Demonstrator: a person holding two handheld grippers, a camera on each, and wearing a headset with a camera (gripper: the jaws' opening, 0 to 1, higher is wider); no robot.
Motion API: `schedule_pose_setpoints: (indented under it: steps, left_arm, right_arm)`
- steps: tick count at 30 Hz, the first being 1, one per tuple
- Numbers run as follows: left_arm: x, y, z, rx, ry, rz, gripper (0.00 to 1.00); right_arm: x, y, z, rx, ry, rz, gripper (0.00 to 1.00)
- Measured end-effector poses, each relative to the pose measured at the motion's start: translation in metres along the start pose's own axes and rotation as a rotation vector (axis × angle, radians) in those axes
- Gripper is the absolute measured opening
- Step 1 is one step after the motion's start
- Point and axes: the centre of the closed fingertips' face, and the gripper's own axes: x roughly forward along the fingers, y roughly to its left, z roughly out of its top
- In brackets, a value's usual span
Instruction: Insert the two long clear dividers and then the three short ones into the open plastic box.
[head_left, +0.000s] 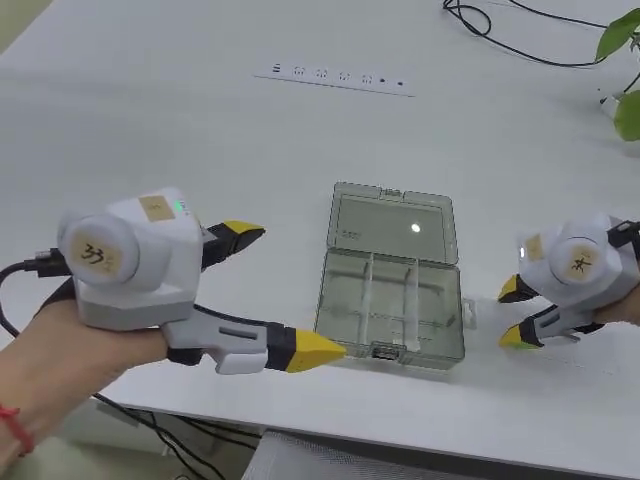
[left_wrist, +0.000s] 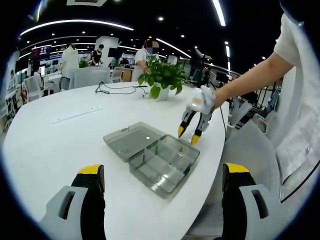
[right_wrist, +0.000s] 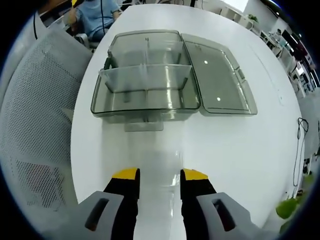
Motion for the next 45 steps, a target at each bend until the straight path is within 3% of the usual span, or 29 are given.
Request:
schedule_pose_setpoints:
  steps: [6,12,13,19,26,29,45]
  left_arm:
    - [0.002,0.0,0.004,-0.004,-0.002,-0.002,1.0]
    - [0.007,-0.001,0.014,-0.016,-0.009,-0.016,0.98]
    - [0.008,-0.001,0.016,-0.017,-0.013,-0.017,0.98]
    - [0.015,-0.006,0.029,-0.064,-0.035,-0.039,0.93]
    - [0.027,-0.021,0.048,-0.173,-0.054,-0.105,0.8]
    - [0.032,-0.031,0.053,-0.225,-0.056,-0.141,0.75]
    - [0.051,-0.074,0.063,-0.523,-0.048,-0.301,0.47]
  right_arm:
    - [-0.012,-0.003,0.002,0.006,-0.034,-0.033,0.33]
    - [-0.042,-0.004,0.017,-0.005,-0.077,-0.09,0.33]
    - [-0.039,-0.006,0.013,-0.007,-0.082,-0.098,0.33]
    - [-0.066,-0.011,0.033,-0.049,-0.121,-0.15,0.33]
    - [-0.091,-0.003,0.058,-0.108,-0.147,-0.195,0.33]
    - [-0.102,0.007,0.075,-0.122,-0.164,-0.204,0.33]
    - [-0.125,0.04,0.119,-0.188,-0.187,-0.248,0.33]
